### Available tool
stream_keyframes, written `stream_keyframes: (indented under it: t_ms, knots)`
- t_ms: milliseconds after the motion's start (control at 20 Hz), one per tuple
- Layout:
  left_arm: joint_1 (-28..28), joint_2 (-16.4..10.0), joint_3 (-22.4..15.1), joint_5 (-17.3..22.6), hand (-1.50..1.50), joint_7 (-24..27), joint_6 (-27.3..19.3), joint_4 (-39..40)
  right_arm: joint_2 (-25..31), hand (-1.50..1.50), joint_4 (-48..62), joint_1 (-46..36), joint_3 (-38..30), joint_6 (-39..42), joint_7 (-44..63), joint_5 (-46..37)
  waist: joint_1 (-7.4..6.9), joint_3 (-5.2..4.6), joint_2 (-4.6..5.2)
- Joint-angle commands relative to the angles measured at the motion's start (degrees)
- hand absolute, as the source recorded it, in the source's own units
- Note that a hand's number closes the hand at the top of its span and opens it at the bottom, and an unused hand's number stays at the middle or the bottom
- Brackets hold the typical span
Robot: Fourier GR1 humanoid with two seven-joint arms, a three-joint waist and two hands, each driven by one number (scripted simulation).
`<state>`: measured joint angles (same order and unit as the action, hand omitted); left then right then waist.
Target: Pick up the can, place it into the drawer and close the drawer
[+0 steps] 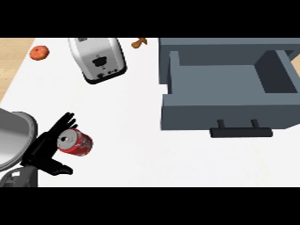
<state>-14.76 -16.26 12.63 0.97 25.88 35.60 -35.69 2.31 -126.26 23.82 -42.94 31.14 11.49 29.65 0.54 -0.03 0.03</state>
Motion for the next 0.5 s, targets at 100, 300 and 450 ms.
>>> stream_keyframes:
  t_ms: [100, 300, 450]
  knots:
    - [-2.9, 0.7, 0.8, 0.8, -1.5, 3.7, 1.6, 6.1, -2.1, -1.5, 0.0, 0.8, -0.8, 1.2, -0.1, -0.5, 0.07, -0.01, 0.01]
    - [-4.5, 1.9, 0.2, 2.0, 1.5, 1.0, 3.0, 5.4, 0.5, -1.5, -2.6, -0.9, 0.3, -2.1, 4.5, 2.0, -0.08, -0.01, 0.0]
    - [-6.2, 2.8, -0.4, 3.0, 1.5, -2.2, 6.0, 6.9, -1.0, -1.5, -2.2, 1.4, 0.4, 1.0, 2.7, 2.0, 0.16, -0.01, -0.01]
